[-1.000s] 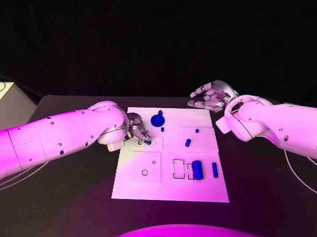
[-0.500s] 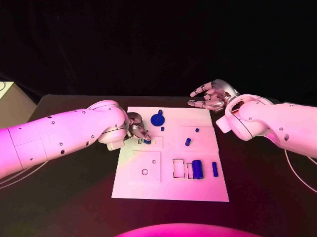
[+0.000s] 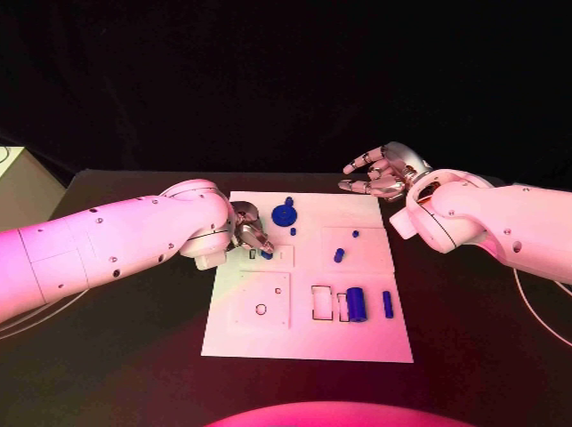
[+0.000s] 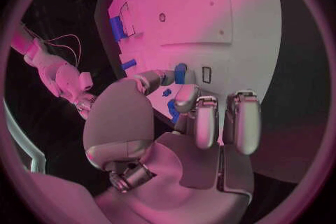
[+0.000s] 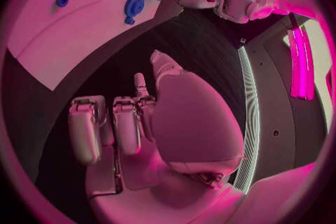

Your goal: Assemble the parts on the task board

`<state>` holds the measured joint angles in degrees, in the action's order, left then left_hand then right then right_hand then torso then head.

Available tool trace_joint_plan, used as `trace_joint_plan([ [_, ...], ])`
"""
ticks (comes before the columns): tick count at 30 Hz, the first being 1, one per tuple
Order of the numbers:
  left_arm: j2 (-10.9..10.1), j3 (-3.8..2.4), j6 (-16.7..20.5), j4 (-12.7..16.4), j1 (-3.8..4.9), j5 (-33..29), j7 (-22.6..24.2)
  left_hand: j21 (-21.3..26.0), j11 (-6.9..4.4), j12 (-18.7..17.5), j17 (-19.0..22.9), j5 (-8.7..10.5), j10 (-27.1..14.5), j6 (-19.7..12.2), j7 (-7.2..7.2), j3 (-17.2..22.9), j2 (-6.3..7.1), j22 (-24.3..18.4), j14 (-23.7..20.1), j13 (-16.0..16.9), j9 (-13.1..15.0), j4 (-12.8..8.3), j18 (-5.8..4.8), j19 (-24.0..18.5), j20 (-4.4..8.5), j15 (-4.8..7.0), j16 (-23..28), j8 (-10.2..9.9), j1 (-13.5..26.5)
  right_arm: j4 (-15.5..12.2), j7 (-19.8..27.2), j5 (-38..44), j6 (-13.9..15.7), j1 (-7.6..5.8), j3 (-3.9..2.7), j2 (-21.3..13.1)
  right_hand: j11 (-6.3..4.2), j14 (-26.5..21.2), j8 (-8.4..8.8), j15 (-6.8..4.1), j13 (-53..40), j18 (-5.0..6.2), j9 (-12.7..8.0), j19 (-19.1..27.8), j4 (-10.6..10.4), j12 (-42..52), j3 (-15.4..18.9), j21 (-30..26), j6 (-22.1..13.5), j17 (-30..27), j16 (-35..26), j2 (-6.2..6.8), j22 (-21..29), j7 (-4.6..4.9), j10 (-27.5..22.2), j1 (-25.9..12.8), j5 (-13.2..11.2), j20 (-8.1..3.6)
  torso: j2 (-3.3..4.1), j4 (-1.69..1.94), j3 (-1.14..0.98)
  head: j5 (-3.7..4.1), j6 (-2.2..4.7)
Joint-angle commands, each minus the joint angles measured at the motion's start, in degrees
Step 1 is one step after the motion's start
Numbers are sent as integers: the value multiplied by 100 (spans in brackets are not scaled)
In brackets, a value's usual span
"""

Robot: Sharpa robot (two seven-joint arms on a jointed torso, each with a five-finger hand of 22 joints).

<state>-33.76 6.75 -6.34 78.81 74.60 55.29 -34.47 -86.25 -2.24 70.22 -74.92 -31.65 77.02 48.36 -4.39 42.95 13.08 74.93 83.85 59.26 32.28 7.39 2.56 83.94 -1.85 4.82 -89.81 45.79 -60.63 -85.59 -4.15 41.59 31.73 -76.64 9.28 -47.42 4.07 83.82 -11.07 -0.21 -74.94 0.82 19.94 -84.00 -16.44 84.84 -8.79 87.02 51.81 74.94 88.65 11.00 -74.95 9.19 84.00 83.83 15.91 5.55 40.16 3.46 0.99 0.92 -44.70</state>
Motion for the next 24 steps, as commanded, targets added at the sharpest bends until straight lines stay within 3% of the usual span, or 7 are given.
trace_joint_plan([
  [1,14,6,29,22,-9,55,9,-20,3,29,-1508,34,28,287,246,718,-91,566,615,9,1410,-743,-42,45,51,38,-19,11,-51,-4,46,57,-84,3,0,0,39,503,-35,40,-1054,3,-3,-441,-7,-18,-32,-23,-33,1034,-25,-3,-1287,6,124,-80,36,53,0,0,-2,0,-7],
  [13,-171,-2,377,246,-28,-136,104,-27,-5,19,-1508,40,32,299,253,719,-127,586,615,-2,1413,-744,-46,58,57,44,-19,6,-64,-1,53,57,-83,3,0,-9,39,503,-35,40,-1054,3,-3,-441,-7,-18,-32,-23,-33,1034,-25,-3,-1287,6,124,-80,36,53,-9,-3,10,14,-3],
  [24,-325,-9,882,460,-40,-65,269,-29,-8,12,-1508,48,33,304,256,719,-135,593,615,-10,1415,-750,-48,63,60,47,-19,4,-70,-2,52,57,-88,4,0,-23,38,503,-38,39,-1055,4,-3,-441,-7,-17,-37,-23,-34,1036,-24,-4,-1287,6,125,-89,44,52,-6,5,6,12,-23],
])
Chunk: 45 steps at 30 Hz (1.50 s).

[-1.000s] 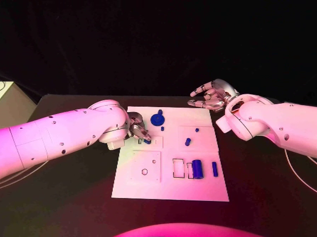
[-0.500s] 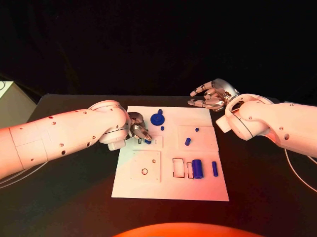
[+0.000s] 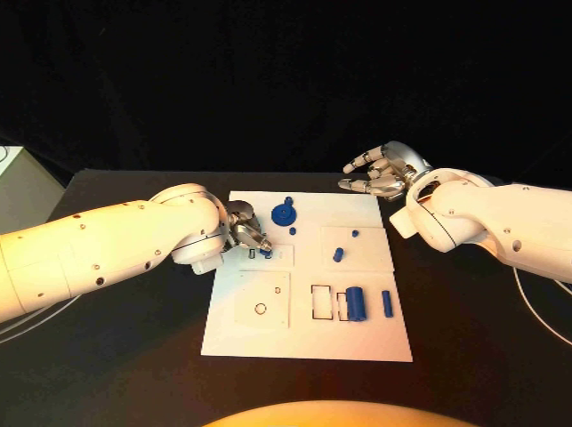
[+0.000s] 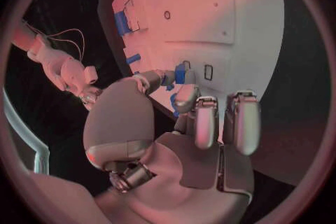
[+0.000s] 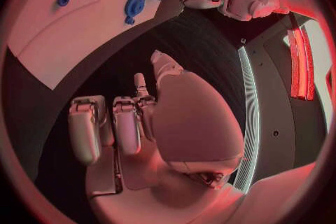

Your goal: Assemble the parts on the task board

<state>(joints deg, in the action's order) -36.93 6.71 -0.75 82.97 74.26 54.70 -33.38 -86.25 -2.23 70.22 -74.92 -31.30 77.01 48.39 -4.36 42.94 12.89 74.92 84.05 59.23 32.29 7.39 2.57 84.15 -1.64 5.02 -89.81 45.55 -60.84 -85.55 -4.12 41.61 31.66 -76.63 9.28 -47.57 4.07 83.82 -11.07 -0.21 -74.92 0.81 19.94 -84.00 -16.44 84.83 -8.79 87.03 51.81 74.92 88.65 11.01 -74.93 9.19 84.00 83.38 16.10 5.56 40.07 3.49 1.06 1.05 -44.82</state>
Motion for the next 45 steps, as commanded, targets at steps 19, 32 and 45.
trace_joint_plan([
  [19,7,-1,159,14,-120,135,135,-32,-12,12,-1508,28,40,309,256,720,-128,600,595,-5,1416,-751,-50,47,43,30,-19,27,-54,12,41,55,-96,11,1,-7,38,503,-41,39,-1056,4,-2,-441,-7,-17,-40,-23,-35,1035,-25,-6,-1289,6,125,-53,32,52,5,-4,-4,-10,-50],
  [32,58,2,143,-55,-172,278,132,-34,-14,0,-1508,41,38,311,258,719,-132,607,595,-19,1418,-757,-52,51,46,33,-19,23,-57,17,40,55,-108,13,2,-5,38,503,-41,39,-1056,4,-2,-441,-7,-17,-40,-23,-35,1035,-25,-6,-1289,6,125,-53,32,52,5,-8,-4,-10,-45],
  [45,35,1,17,-40,-176,369,94,-33,-16,4,-1508,44,44,312,259,720,-132,605,595,-9,1420,-764,-51,50,49,35,-19,20,-60,18,36,55,-130,15,3,-11,37,502,-47,38,-1054,4,-2,-440,-6,-18,-50,-26,-38,1034,-26,-6,-1287,5,124,-72,47,52,6,-7,-5,-2,-57],
])
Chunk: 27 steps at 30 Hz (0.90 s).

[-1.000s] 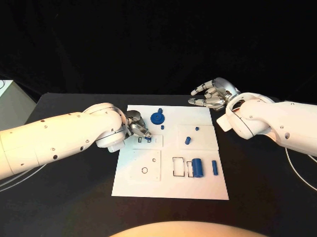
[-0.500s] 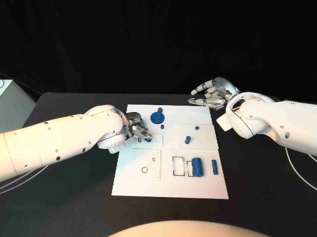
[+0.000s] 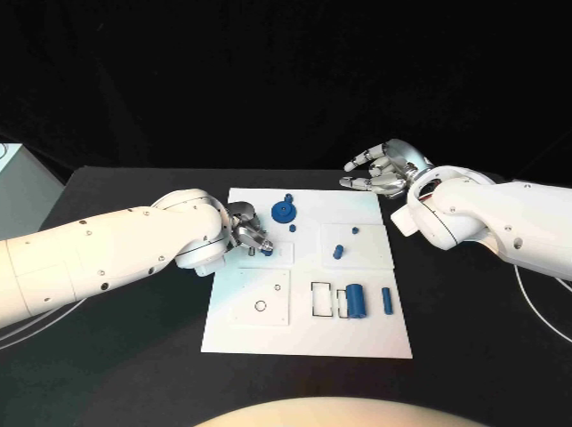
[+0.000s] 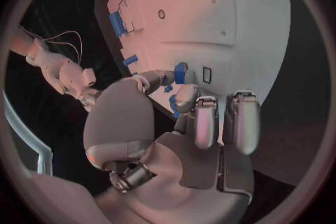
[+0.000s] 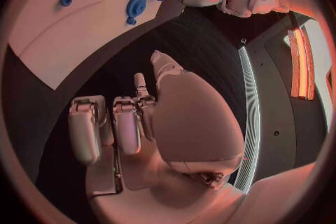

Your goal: Assemble the parts on the task board

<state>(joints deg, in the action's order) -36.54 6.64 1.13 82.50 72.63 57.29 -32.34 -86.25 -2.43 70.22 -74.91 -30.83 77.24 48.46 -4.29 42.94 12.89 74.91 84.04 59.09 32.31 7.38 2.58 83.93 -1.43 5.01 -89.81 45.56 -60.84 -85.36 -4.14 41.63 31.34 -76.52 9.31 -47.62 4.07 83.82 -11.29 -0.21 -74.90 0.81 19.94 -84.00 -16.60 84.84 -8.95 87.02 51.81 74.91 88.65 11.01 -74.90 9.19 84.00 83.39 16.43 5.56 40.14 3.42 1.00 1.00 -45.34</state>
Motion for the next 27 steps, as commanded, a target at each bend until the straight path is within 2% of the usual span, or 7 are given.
trace_joint_plan([
  [1,-7,8,-176,9,-13,126,-17,-43,2,8,-1509,-13,26,306,254,727,-128,630,596,14,1420,-775,-57,87,30,38,-19,17,-66,-1,37,54,-99,4,0,-7,37,502,-25,38,-1056,5,-2,-440,9,-18,-34,-26,-38,1035,-26,-6,-1290,5,124,-73,15,52,-2,0,3,-1,-9],
  [17,-44,7,-34,47,-14,228,-24,-64,-3,15,-1509,-32,36,315,257,747,-118,685,596,31,1426,-796,-70,120,36,43,-19,17,-77,-1,37,54,-102,5,1,-11,37,502,-25,38,-1056,5,-2,-440,9,-18,-34,-26,-38,1035,-26,-6,-1290,5,124,-73,15,52,-1,3,2,3,-7],
  [27,-32,7,-135,60,-14,215,-37,-66,-4,19,-1509,-35,41,320,258,753,-117,691,596,38,1428,-799,-71,124,37,44,-19,18,-78,-7,34,54,-106,6,2,-18,37,502,-25,38,-1056,5,-2,-440,9,-18,-34,-26,-38,1035,-26,-6,-1290,5,124,-73,15,52,0,3,0,3,-16],
])
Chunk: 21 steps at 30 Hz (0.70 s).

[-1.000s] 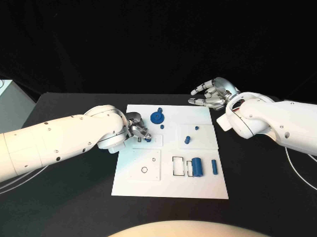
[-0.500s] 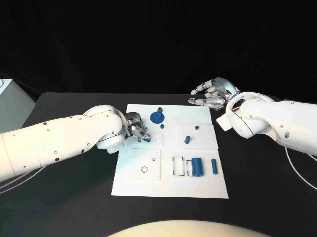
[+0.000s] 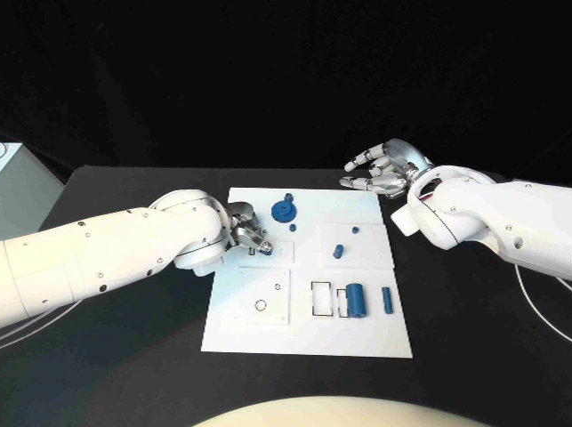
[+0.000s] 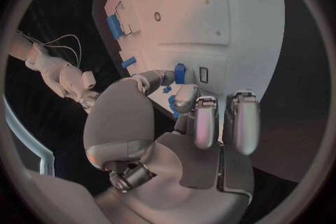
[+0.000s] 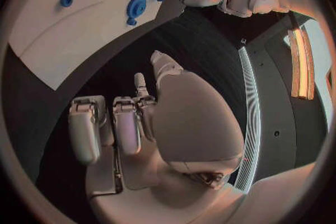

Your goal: Assemble the parts on the task board

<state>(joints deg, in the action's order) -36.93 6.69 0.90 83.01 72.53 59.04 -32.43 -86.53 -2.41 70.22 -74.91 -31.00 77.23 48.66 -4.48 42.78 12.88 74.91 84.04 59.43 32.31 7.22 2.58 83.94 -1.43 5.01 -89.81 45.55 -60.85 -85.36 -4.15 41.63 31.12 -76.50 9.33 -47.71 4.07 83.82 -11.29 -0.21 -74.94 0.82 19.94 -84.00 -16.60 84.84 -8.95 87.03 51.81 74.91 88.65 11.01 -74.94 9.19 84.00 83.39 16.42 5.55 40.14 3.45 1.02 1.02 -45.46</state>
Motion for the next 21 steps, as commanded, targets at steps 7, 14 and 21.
trace_joint_plan([
  [7,30,3,-317,0,-3,-24,-48,-45,-19,88,-1509,-25,134,386,303,717,-62,709,596,99,1438,-763,-76,137,46,50,-19,30,-5,-9,31,53,-88,4,0,-14,37,502,-25,38,-1053,4,-2,-440,9,-18,-34,-26,-38,1035,-26,-6,-1286,5,124,-73,15,52,0,-5,-6,0,-17],
  [14,55,3,-335,-31,-3,-51,-50,-50,-60,138,-1509,41,228,514,358,535,-112,733,596,180,1442,-670,-81,153,65,78,-19,32,80,-8,29,53,-88,4,0,-16,37,502,-25,38,-1053,4,-2,-440,9,-18,-34,-26,-38,1035,-26,-6,-1286,5,124,-73,15,52,2,0,-7,2,-31],
  [21,111,3,-248,-94,-2,-51,-47,-48,-78,127,-1509,116,249,567,383,360,-246,736,596,186,1435,-583,-82,157,84,96,-19,1,102,-5,33,53,-84,4,0,-12,37,502,-25,38,-1053,4,-2,-440,9,-18,-34,-26,-38,1035,-26,-6,-1286,5,124,-73,15,52,-2,-2,-7,0,-31],
])
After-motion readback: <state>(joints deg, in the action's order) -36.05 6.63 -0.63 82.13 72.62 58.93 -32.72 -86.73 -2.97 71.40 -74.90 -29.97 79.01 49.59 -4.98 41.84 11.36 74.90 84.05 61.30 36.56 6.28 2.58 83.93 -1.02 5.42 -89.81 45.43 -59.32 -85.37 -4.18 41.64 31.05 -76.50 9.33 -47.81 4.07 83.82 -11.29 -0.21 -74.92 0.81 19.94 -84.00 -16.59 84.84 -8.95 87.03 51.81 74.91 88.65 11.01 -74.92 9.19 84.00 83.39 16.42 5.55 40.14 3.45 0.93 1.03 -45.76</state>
